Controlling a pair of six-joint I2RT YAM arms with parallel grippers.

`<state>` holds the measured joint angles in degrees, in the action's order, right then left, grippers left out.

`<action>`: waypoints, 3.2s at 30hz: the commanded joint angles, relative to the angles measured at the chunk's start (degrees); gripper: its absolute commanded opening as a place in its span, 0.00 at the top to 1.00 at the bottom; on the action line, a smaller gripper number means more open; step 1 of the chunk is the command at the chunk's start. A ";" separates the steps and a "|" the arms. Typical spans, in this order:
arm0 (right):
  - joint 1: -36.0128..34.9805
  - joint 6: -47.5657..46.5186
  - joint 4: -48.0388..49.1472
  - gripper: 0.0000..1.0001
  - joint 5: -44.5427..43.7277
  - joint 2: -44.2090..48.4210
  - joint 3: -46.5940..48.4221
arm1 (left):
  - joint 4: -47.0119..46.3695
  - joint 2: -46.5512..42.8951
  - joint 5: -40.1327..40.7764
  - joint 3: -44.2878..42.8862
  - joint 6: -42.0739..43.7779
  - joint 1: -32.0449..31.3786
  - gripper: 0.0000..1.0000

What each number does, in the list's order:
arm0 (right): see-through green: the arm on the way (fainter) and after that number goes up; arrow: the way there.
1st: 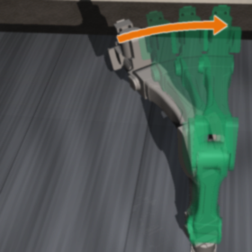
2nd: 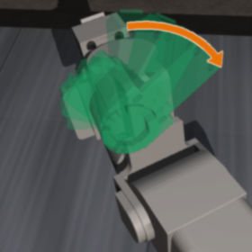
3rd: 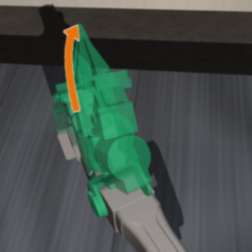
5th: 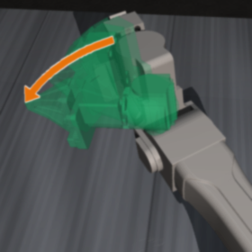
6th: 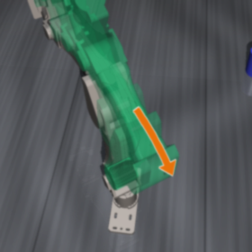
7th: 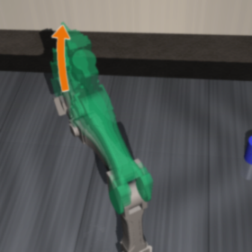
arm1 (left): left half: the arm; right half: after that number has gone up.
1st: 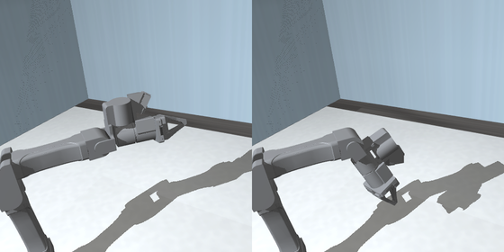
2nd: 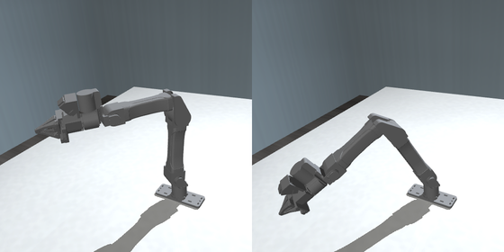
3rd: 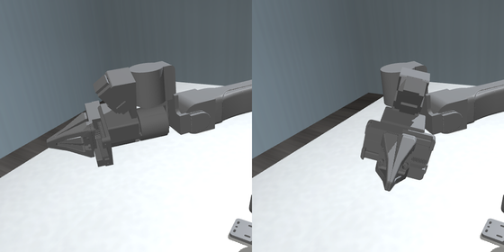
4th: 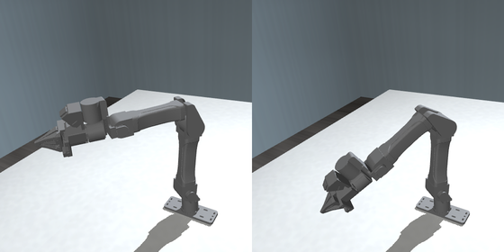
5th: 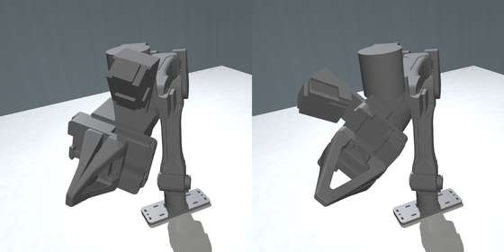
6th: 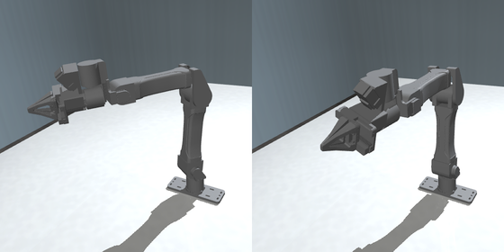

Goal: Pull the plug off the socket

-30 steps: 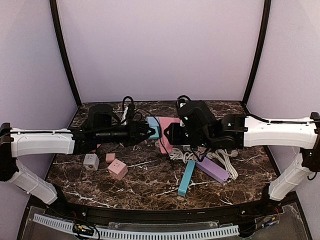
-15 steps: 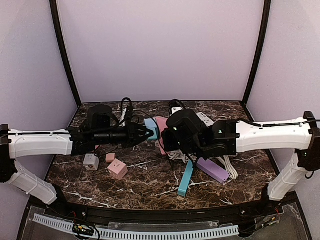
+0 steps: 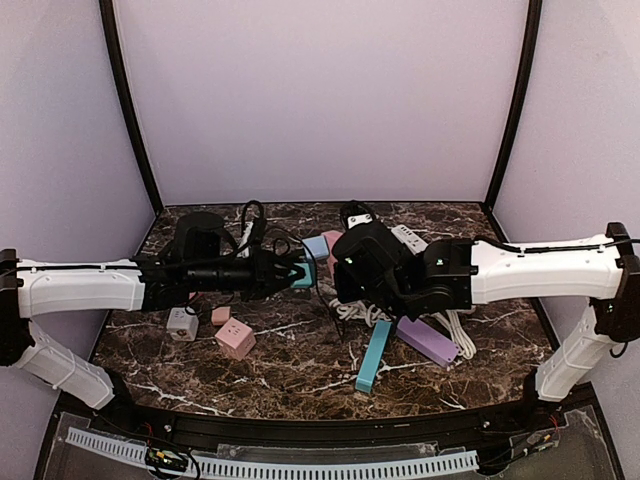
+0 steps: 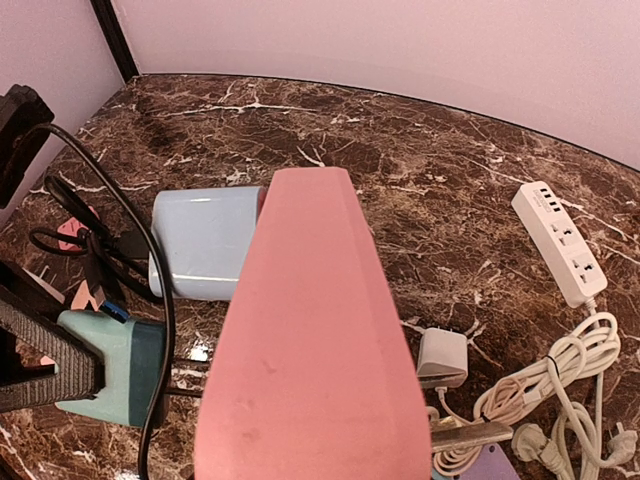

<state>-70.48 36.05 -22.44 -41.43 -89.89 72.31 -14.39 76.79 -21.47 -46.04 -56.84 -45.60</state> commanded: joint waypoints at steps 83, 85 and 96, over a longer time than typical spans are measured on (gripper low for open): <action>5.92 6.62 3.75 1.00 13.17 7.45 -2.77 | 33.66 3.57 4.50 1.02 30.42 33.74 0.11; 5.94 6.66 3.82 1.00 13.26 7.42 -2.79 | 34.80 1.36 6.11 0.90 30.92 33.78 0.08; 5.96 4.68 6.64 1.00 15.33 5.69 -2.63 | 30.22 -17.50 -6.29 4.06 29.57 33.55 0.06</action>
<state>-64.95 41.25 -21.74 -26.74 -83.24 68.23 18.13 65.23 -20.49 -43.90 -26.09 -12.12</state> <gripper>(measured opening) 0.279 0.940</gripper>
